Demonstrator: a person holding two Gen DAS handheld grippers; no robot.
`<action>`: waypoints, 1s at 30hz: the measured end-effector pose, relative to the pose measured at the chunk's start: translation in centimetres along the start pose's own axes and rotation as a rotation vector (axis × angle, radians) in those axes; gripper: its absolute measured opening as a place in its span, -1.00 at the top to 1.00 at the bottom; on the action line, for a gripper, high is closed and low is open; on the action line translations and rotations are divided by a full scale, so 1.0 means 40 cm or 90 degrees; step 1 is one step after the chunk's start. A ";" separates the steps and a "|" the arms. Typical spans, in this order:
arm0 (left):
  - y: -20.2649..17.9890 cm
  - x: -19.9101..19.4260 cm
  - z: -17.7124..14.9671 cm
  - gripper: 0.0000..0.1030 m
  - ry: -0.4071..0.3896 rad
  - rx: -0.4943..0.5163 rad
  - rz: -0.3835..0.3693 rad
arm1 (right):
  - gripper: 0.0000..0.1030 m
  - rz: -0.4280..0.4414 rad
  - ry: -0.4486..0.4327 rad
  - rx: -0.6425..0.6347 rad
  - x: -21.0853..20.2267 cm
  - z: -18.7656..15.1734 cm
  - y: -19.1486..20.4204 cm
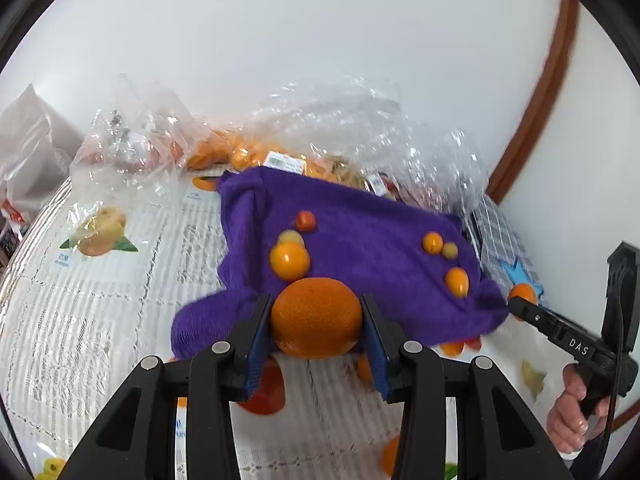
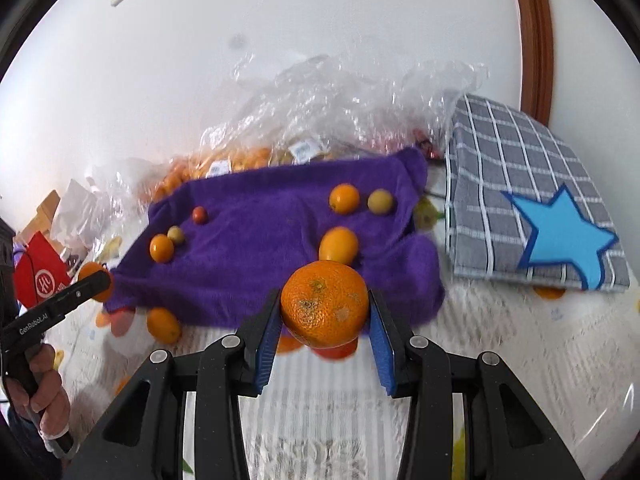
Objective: Organize fruits
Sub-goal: 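Carry both oranges over the purple towel and lower them onto it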
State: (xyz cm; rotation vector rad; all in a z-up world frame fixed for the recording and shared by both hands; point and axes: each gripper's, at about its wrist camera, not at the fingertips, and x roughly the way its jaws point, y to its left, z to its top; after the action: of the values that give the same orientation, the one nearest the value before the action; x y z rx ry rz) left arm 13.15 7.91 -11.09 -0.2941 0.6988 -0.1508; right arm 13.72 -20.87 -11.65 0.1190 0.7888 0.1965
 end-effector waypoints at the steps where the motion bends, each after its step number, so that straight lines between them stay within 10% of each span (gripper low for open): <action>1: 0.000 0.000 0.011 0.21 -0.002 -0.004 -0.002 | 0.20 0.004 -0.002 0.004 0.001 0.015 -0.003; 10: -0.051 0.073 0.102 0.21 -0.038 -0.032 -0.009 | 0.19 0.008 -0.023 0.019 0.038 0.113 -0.029; 30: -0.079 0.207 0.029 0.21 0.014 0.012 0.002 | 0.19 -0.005 0.073 0.017 0.166 0.051 -0.060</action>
State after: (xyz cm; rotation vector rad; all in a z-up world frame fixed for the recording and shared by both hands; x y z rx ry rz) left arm 20.06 3.23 -14.29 -0.2733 0.7196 -0.1579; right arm 20.06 -21.81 -15.26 0.1311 0.9059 0.1871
